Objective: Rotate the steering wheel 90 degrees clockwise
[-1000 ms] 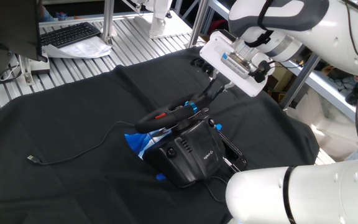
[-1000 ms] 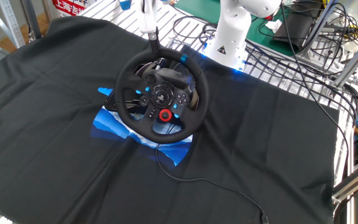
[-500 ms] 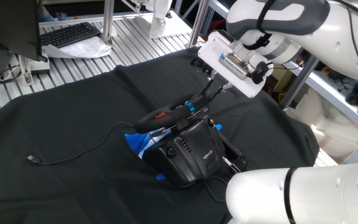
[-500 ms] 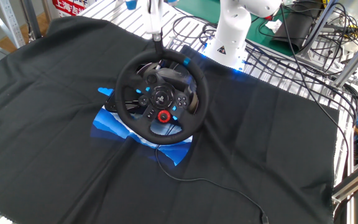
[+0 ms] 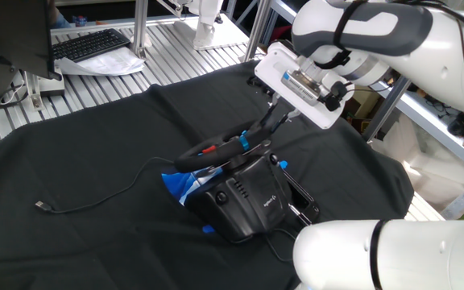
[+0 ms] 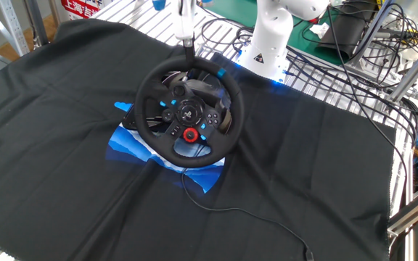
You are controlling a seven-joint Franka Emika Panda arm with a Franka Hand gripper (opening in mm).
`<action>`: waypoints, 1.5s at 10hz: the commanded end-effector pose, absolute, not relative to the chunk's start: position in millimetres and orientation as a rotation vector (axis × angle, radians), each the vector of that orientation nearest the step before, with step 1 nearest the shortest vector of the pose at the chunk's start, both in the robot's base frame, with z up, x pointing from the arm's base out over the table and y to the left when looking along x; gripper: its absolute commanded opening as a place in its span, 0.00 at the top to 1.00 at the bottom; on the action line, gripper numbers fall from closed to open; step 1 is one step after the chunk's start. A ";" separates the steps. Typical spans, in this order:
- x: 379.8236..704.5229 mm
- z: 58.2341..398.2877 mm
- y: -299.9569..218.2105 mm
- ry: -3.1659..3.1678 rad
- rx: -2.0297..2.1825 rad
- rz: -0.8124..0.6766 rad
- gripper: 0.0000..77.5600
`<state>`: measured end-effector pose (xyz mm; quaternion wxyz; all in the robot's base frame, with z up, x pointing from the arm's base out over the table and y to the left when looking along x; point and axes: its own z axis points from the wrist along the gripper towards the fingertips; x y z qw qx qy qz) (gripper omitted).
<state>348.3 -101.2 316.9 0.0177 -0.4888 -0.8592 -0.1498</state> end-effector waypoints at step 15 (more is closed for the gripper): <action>325.8 306.2 -64.3 -2.704 -1.644 -0.425 0.98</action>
